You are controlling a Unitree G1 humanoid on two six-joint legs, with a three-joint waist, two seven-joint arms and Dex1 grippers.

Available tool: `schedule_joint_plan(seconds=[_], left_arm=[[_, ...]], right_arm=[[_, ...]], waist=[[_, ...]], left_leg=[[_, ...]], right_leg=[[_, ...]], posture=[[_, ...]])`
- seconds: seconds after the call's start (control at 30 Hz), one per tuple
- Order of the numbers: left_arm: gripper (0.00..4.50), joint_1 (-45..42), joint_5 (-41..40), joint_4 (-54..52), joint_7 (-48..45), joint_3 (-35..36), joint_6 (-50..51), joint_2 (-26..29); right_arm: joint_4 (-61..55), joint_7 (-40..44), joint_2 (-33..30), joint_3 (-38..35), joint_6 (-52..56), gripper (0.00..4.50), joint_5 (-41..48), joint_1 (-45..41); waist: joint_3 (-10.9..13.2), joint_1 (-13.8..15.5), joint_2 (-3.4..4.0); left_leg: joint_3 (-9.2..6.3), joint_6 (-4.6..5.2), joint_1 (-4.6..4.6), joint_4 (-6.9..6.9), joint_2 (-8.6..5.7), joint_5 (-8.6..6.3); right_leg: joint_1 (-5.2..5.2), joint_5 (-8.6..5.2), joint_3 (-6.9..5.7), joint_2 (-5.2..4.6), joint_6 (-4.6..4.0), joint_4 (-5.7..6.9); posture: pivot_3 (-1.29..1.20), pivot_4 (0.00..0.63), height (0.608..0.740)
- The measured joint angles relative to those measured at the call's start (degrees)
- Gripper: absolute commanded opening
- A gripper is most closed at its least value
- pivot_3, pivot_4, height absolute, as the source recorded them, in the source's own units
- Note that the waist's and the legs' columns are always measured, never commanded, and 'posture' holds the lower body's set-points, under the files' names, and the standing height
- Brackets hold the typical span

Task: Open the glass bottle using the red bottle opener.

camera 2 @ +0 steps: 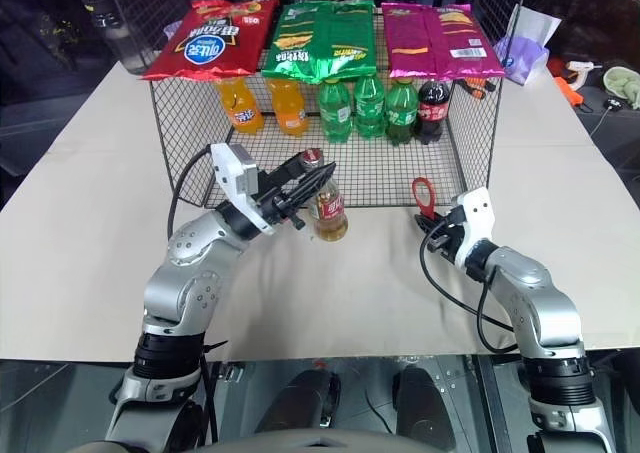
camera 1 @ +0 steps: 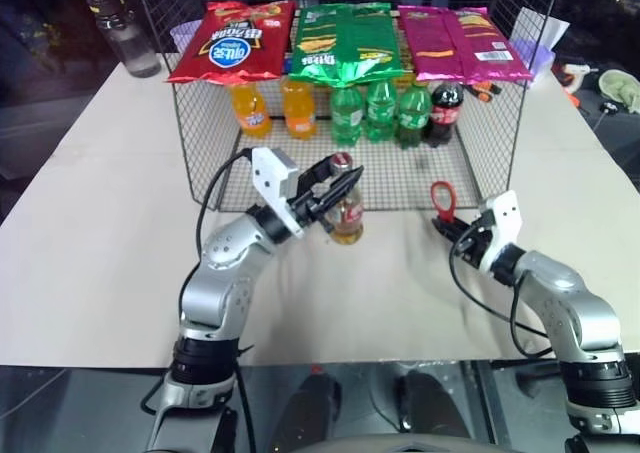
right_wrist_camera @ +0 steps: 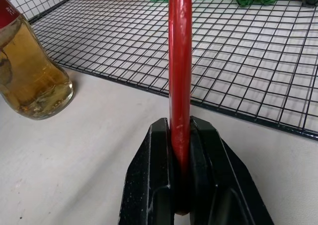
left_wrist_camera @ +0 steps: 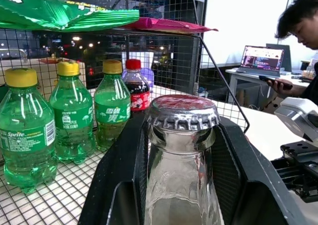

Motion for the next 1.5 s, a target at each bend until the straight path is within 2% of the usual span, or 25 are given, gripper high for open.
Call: schedule_joint_plan(seconds=[0.07,0.77,1.0,1.03,1.2,1.5], left_arm=[[2.41,0.3,0.3,0.0,0.0,-0.3,-0.2,0.2],[2.41,1.6,1.8,2.4,-1.8,-1.1,-1.4,0.8],[2.41,1.6,2.2,3.0,-2.0,-1.5,-2.6,0.8],[1.86,1.6,2.2,3.0,-2.1,-1.5,-2.8,0.8],[1.26,1.0,1.5,2.9,-2.6,-1.0,-3.8,0.8],[1.26,0.6,1.7,3.2,-2.8,-1.4,-4.2,0.8]], right_arm=[[0.5,0.2,0.0,0.2,0.0,0.00,-0.1,-0.3],[1.6,0.5,0.3,0.5,-1.1,0.00,-0.9,-1.3],[0.9,1.5,-0.9,2.5,-4.6,0.00,-3.7,-4.3],[0.7,1.8,-1.4,3.6,-5.6,0.00,-5.1,-5.0],[0.3,2.3,-1.8,7.0,-8.5,0.00,-8.6,-8.2],[-0.8,2.3,-0.5,8.8,-9.8,0.00,-10.0,-12.3]], waist=[[0.0,0.0,0.00],[0.0,0.0,0.00],[0.0,0.0,0.01],[0.0,0.0,0.00],[0.0,0.1,0.01],[0.0,0.1,0.02]], left_leg=[[0.01,0.00,0.01,0.00,0.00,0.00],[0.01,0.00,0.01,-0.01,0.02,0.00],[0.01,0.00,0.02,-0.01,0.02,0.00],[0.01,0.00,0.02,-0.01,0.02,0.00],[0.00,0.00,0.08,-0.01,0.02,0.00],[-0.01,0.00,0.12,-0.02,0.02,0.00]], right_leg=[[0.00,0.00,0.00,0.00,0.00,0.00],[0.00,0.00,0.01,0.01,0.00,0.00],[0.00,0.00,0.00,0.01,0.00,0.00],[0.00,0.00,0.00,0.01,0.00,0.00],[0.09,0.00,-0.01,-0.01,0.00,-0.02],[0.11,0.00,-0.01,0.00,0.00,-0.01]], posture=[[0.00,0.150,0.740],[0.00,0.150,0.740],[0.00,0.150,0.740],[0.00,0.150,0.740],[0.00,0.150,0.740],[0.00,0.150,0.740]])
